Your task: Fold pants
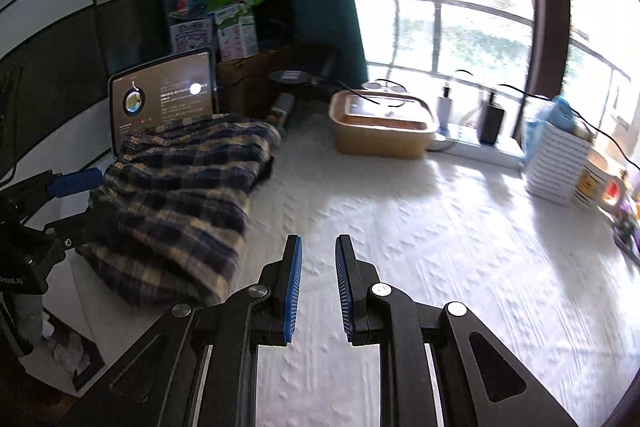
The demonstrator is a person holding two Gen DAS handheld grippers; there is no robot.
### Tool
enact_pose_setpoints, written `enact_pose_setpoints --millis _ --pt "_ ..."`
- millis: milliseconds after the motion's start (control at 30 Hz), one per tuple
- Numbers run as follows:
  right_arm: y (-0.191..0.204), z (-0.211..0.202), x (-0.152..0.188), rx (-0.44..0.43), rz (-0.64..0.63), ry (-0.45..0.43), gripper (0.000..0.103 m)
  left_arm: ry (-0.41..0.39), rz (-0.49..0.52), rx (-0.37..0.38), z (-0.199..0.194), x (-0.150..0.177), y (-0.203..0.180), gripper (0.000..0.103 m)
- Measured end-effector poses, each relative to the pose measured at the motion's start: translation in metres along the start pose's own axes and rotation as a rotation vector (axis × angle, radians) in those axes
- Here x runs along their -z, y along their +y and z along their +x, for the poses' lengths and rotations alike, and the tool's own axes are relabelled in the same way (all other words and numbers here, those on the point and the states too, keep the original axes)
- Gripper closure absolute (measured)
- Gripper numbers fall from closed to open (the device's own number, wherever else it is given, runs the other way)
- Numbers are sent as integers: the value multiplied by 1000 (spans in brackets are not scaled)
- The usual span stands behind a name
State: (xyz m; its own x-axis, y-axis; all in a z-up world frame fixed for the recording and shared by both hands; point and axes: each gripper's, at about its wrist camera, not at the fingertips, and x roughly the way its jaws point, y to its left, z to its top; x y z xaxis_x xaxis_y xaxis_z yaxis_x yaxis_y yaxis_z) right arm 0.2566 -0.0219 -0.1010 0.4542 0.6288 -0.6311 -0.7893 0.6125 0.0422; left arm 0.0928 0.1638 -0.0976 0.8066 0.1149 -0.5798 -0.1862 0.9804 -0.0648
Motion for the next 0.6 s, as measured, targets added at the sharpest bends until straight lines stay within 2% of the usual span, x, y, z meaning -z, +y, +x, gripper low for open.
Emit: enact_pose_setpoints --millis 100,167,200,233,267,300,533,567,600 --pt "-4 -22 12 32 9 -16 84 -18 8 13 -10 2 -13 17" --pt "-5 -34 16 48 9 -28 78 -36 10 19 -19 5 -20 17" --pt "-5 -41 18 54 10 -36 60 -43 12 19 -21 6 -23 17" --pt "-6 -49 21 56 15 -48 35 -50 16 16 -24 7 -25 17" --pt "-7 -59 24 57 26 -67 26 -56 21 12 -27 9 -28 17" --pt "-8 -66 26 61 31 -78 23 -59 23 9 -29 11 -31 17" --pt "-9 -119 44 133 32 -132 23 -107 12 45 -54 14 -49 17" --pt "-10 -128 45 146 34 -143 23 -117 19 46 -57 13 -53 14" --pt "-10 -135 46 153 35 -152 22 -125 30 43 -61 12 -57 6"
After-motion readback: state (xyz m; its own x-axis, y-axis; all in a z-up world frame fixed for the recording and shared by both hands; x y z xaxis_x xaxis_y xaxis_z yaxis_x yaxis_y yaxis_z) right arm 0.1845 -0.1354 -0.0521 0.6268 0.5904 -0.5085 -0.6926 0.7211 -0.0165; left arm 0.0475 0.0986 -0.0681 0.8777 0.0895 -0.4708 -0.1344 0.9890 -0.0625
